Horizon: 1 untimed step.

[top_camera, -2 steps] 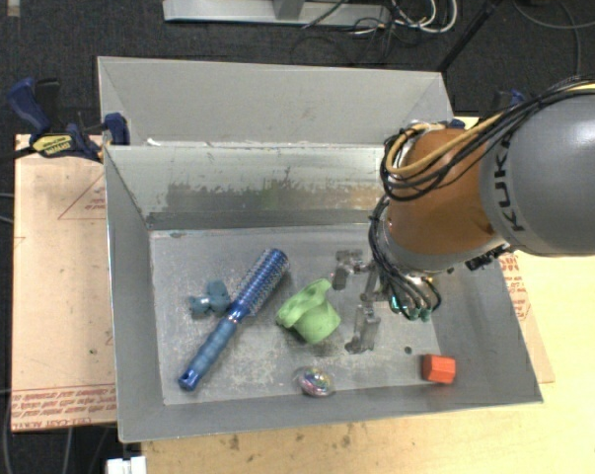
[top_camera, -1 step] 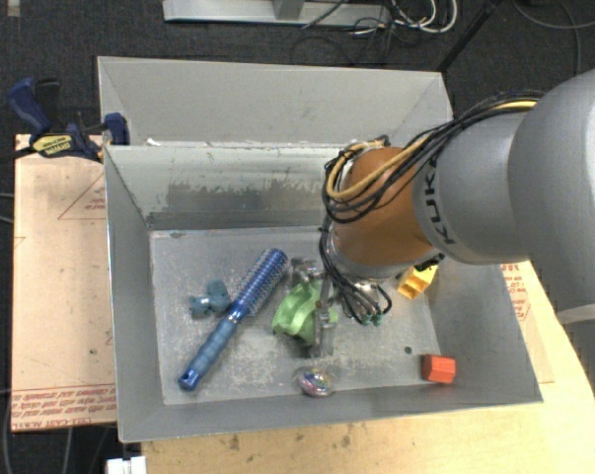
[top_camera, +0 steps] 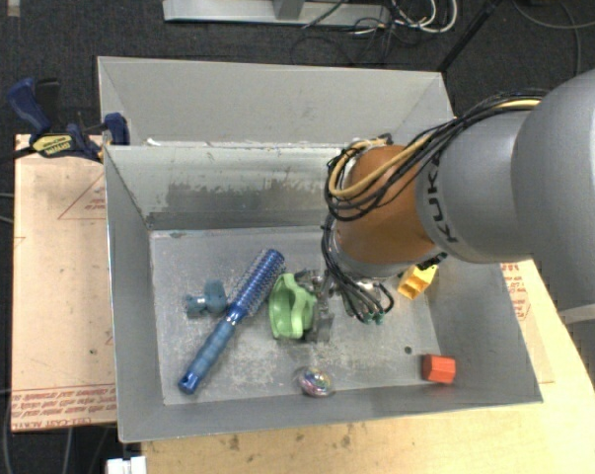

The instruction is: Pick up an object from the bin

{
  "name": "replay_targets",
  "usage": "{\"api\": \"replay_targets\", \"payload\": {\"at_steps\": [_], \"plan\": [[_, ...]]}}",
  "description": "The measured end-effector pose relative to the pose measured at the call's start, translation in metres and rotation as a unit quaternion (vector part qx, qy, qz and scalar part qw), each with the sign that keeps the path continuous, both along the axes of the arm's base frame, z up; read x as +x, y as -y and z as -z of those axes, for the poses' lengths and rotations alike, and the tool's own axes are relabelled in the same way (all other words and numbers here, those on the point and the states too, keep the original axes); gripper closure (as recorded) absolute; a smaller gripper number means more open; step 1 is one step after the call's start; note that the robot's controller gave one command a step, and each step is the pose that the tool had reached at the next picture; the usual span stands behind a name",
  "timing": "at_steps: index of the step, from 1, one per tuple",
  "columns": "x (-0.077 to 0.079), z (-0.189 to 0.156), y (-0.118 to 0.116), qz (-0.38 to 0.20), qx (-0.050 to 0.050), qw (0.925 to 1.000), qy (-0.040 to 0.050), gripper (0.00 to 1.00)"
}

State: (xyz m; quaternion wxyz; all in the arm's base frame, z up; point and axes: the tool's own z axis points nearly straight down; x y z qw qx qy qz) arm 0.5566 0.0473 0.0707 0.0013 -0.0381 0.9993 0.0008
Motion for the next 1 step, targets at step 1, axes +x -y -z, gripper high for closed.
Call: {"api": "replay_targets", "payload": {"at_steps": [1], "plan": [[0.01, -0.1325, 0.025, -0.029, -0.001, 0.9996, 0.0045, 1.0]]}}
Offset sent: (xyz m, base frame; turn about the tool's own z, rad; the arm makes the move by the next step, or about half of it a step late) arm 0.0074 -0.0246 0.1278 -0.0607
